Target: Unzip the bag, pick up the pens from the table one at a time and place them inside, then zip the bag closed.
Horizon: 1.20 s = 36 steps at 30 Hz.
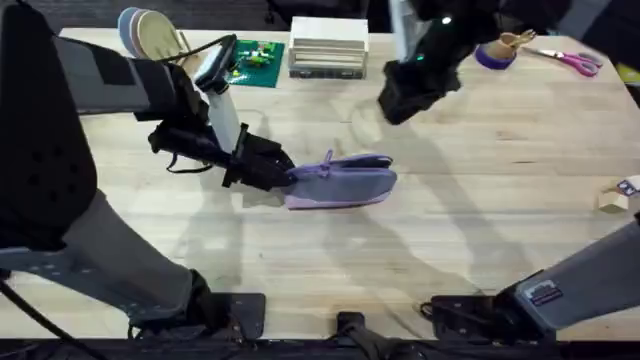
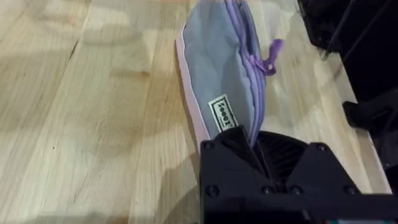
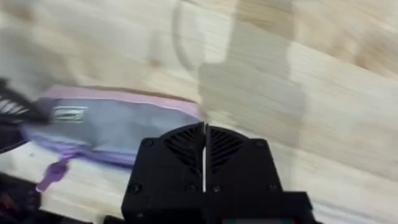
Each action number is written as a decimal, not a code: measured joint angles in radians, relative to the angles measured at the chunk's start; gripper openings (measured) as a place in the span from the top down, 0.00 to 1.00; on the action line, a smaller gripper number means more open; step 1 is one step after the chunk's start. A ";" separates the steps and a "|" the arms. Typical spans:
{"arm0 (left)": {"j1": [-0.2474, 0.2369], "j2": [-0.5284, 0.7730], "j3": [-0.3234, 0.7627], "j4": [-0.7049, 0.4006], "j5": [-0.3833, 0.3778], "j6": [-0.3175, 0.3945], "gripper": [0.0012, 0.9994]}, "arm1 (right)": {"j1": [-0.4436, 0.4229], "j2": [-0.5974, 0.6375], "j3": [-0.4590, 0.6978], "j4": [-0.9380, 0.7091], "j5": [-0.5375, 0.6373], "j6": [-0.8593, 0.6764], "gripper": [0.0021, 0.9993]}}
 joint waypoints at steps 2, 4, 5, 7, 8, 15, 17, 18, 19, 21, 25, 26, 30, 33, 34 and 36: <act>0.000 0.000 0.000 0.000 0.000 0.000 0.96 | -0.036 0.000 0.000 -0.006 0.008 -0.005 0.97; 0.000 0.000 0.000 0.000 0.000 0.000 0.96 | -0.081 0.000 0.000 -0.009 0.010 -0.014 0.97; 0.000 0.000 0.000 0.000 0.000 0.000 0.96 | -0.087 0.000 0.000 -0.009 0.007 -0.017 0.97; 0.000 0.000 0.000 0.000 -0.001 0.000 0.96 | -0.090 0.000 0.000 -0.015 -0.012 -0.028 0.97; 0.000 0.000 0.000 0.000 -0.001 0.000 0.96 | -0.088 -0.001 0.000 -0.018 -0.023 -0.032 0.97; 0.000 0.000 0.000 0.000 -0.001 0.000 0.96 | -0.009 -0.061 0.001 -0.030 -0.078 -0.049 0.97; 0.000 0.000 0.000 0.000 -0.002 0.000 0.96 | 0.023 -0.100 0.001 -0.031 -0.084 -0.048 0.83; 0.000 0.000 0.000 0.000 -0.002 0.000 0.96 | 0.040 -0.120 0.001 -0.031 -0.087 -0.049 0.71; 0.000 0.000 0.000 0.000 -0.003 0.000 0.96 | 0.057 -0.140 0.002 -0.032 -0.090 -0.042 0.56; 0.000 0.000 0.000 0.000 -0.003 0.000 0.96 | 0.090 -0.172 0.004 -0.032 -0.092 -0.020 0.27; 0.000 0.000 0.000 0.000 -0.003 0.000 0.96 | 0.145 -0.217 0.005 -0.031 -0.094 0.068 0.00; 0.000 0.000 0.000 0.000 -0.003 0.000 0.96 | 0.157 -0.225 0.005 -0.031 -0.095 0.097 0.00; 0.000 0.000 0.000 0.001 -0.003 0.000 0.96 | 0.210 -0.253 0.005 -0.029 -0.094 0.220 0.00; 0.000 0.000 0.000 0.007 -0.003 0.000 0.96 | 0.249 -0.264 0.005 -0.029 -0.094 0.315 0.00; 0.000 0.000 0.000 0.007 -0.003 0.000 0.96 | 0.264 -0.265 0.005 -0.031 -0.092 0.354 0.00; 0.000 0.000 0.000 0.007 -0.003 0.000 0.96 | 0.294 -0.266 0.005 -0.030 -0.073 0.438 0.00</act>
